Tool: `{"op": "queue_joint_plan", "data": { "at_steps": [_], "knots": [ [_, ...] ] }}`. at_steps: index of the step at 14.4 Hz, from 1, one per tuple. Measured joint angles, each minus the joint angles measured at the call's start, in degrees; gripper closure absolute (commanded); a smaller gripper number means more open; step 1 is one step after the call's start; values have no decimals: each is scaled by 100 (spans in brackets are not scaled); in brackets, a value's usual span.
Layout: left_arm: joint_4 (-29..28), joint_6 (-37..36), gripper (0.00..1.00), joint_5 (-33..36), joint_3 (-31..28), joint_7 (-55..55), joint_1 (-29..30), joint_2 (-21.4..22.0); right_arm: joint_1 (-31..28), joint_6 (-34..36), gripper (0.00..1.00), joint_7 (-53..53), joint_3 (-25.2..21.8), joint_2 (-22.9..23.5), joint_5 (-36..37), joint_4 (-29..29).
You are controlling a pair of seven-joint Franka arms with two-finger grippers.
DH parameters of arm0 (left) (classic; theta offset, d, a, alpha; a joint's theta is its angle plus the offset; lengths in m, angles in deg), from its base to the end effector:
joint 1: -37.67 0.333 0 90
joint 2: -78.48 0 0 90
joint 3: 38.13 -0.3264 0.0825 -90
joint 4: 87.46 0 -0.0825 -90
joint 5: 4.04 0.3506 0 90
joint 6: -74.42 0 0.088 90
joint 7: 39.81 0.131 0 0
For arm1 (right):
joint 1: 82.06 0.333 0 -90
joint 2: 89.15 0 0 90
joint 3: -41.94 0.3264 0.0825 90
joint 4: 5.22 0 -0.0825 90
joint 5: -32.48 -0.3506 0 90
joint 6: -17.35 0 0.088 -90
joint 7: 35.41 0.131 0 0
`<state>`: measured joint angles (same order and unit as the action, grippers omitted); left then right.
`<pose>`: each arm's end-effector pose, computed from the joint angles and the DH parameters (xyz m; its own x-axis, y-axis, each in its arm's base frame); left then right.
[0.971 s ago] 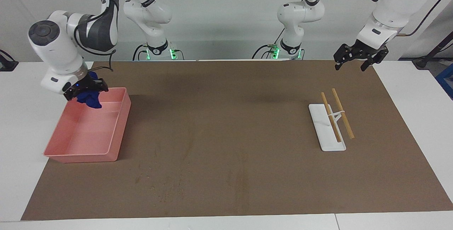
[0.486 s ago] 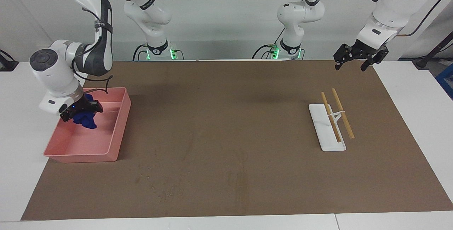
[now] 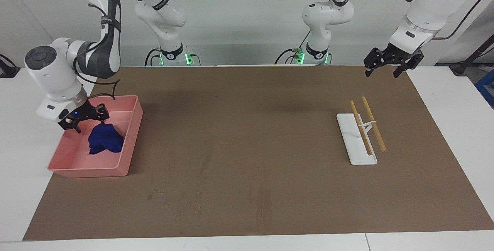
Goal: Wipe water with towel using both arms
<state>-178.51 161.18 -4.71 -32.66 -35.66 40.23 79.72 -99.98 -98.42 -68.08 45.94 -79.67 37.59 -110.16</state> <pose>0.5059 -0.0279 0.6092 0.9910 -0.1234 -0.0525 -0.1228 -0.9923 0.0135 0.5604 -0.1481 0.4431 0.9346 0.3553 -0.0184 0.3557 -0.9319 0.0710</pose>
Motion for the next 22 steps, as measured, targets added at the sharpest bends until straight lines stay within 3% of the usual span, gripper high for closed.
{"op": "queue_joint_plan", "data": {
  "at_steps": [5,9,13,17,19,22],
  "knots": [
    [0,0,0,0,0,0,0,0,36,1491,0,0,281,-569,-374,1085],
    [0,0,0,0,0,0,0,0,48,2445,0,50,656,-1193,-395,1347],
    [0,0,0,0,0,0,0,0,59,2718,0,583,896,-1306,-401,1343],
    [0,0,0,0,0,0,0,0,468,2800,0,1951,1087,-1292,-404,1339],
    [0,0,0,0,0,0,0,0,895,2854,0,2360,993,-1307,-404,1340],
    [0,0,0,0,0,0,0,0,1930,2918,0,2723,120,-1335,-403,1340]
  ]
}}
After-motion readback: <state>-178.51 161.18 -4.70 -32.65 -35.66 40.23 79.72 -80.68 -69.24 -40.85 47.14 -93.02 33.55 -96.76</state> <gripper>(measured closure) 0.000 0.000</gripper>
